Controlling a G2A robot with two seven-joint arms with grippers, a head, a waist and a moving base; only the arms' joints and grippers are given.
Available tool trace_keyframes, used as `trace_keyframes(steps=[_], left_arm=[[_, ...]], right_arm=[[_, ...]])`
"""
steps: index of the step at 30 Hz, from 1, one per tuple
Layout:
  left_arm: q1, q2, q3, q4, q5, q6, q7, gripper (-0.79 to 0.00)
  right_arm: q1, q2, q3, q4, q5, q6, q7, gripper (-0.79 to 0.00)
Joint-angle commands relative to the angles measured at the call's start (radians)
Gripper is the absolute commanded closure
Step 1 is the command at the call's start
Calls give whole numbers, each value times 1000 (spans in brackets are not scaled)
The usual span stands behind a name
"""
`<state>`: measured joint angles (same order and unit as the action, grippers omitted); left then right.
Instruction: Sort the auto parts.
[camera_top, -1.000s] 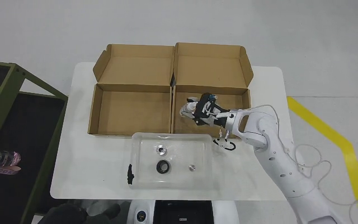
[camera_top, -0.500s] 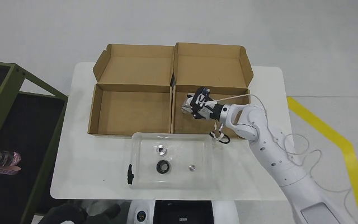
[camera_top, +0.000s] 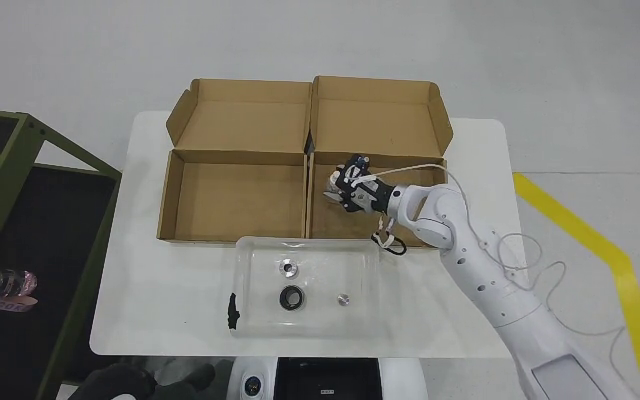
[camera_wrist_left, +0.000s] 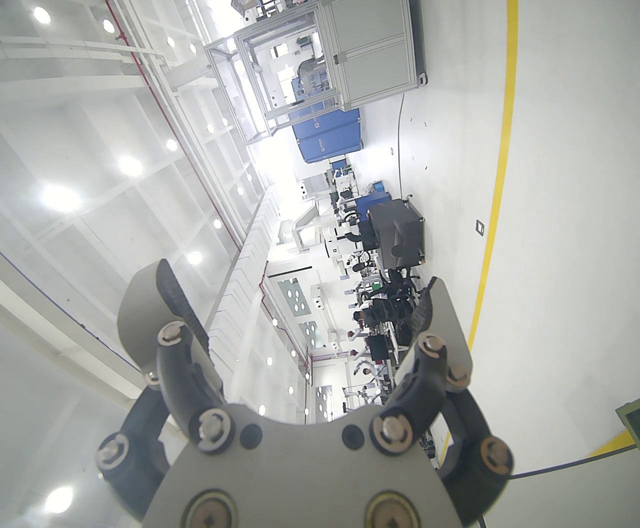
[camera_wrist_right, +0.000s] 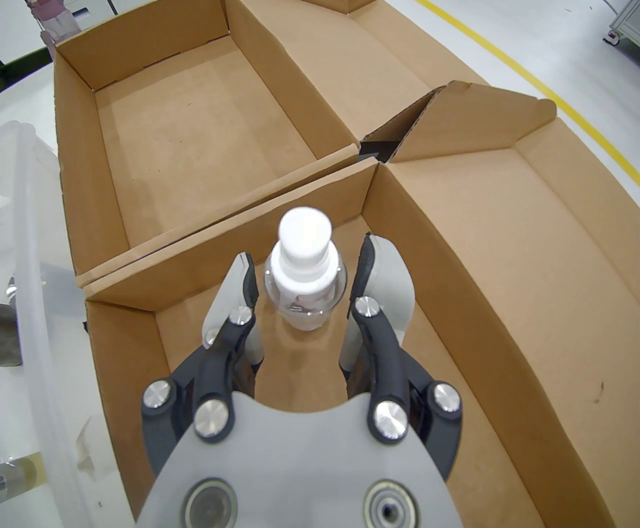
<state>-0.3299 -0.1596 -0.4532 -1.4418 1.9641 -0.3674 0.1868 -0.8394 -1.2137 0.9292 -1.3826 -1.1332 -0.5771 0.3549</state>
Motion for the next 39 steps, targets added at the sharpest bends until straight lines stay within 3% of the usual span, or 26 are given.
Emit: trace_keyframes(steps=[1, 5, 14, 24, 33, 39], left_arm=[[0, 0, 0, 0, 0, 0, 0, -785], [0, 0, 0, 0, 0, 0, 0, -785], [0, 0, 0, 0, 0, 0, 0, -785], [0, 0, 0, 0, 0, 0, 0, -785], [0, 0, 0, 0, 0, 0, 0, -785], [0, 0, 0, 0, 0, 0, 0, -785]], right_arm=[[-3, 0, 2, -9, -1, 0, 6, -403], [-22, 9, 32, -77, -21, 4, 18, -785], [-139, 48, 158, -322, -5, -58, 93, -785], [-278, 85, 237, -570, 49, -158, 301, -785], [-388, 109, 229, -715, 7, -205, 444, -785], [-431, 117, 185, -753, -13, -230, 479, -785]])
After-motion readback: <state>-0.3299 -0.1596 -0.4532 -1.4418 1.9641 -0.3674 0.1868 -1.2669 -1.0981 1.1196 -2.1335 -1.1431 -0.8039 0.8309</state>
